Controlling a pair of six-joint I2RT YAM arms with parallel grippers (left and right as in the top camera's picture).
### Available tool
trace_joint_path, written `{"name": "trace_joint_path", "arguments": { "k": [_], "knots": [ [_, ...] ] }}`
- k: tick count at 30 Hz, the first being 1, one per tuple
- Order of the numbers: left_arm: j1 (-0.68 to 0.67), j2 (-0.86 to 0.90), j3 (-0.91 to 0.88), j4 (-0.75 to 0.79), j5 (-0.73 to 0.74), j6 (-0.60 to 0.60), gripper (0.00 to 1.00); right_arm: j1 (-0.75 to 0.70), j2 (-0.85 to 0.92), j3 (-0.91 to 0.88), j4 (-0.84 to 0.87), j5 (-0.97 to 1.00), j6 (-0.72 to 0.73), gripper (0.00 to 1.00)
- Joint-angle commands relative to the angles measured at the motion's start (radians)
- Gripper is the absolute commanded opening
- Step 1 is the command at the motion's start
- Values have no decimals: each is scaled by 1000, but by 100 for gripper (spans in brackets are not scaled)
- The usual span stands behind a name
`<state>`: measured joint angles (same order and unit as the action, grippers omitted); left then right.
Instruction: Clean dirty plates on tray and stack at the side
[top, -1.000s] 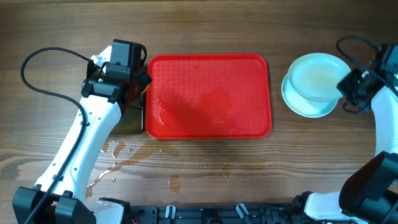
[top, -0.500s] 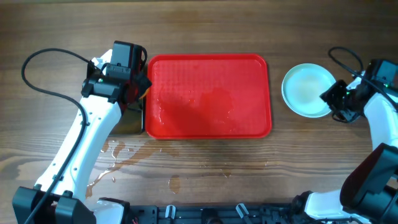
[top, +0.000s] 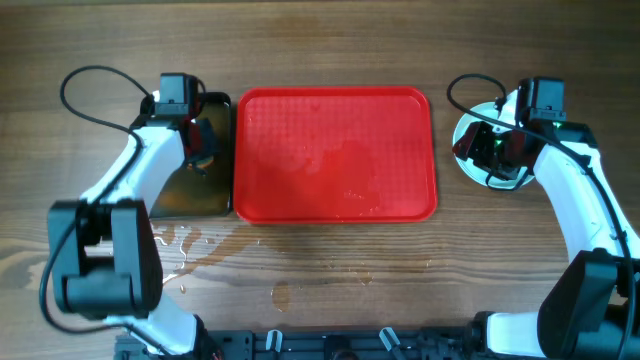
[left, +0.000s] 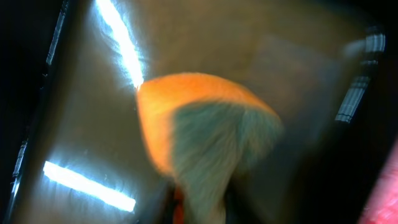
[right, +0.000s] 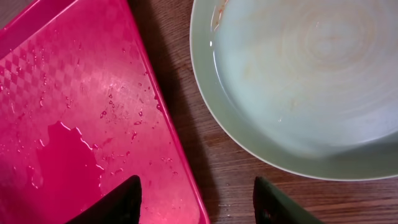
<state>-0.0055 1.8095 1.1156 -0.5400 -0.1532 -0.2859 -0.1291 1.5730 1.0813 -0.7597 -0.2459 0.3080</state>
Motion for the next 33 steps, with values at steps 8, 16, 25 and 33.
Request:
{"name": "trace_joint_path", "arguments": {
  "k": [8,16,25,33],
  "knots": [
    [29,-145,85,-67,82,23,100,4,-64,200,-111,-8,-77,60],
    [19,-389,90,-74,85,-40,100,4,-484,426,-281,-58,-68,100],
    [19,-389,90,-74,85,-40,100,4,-867,412,-347,1,-143,100],
    [19,-389,90,-74,85,-40,100,78,-1064,-279,327,-134,-358,100]
  ]
}}
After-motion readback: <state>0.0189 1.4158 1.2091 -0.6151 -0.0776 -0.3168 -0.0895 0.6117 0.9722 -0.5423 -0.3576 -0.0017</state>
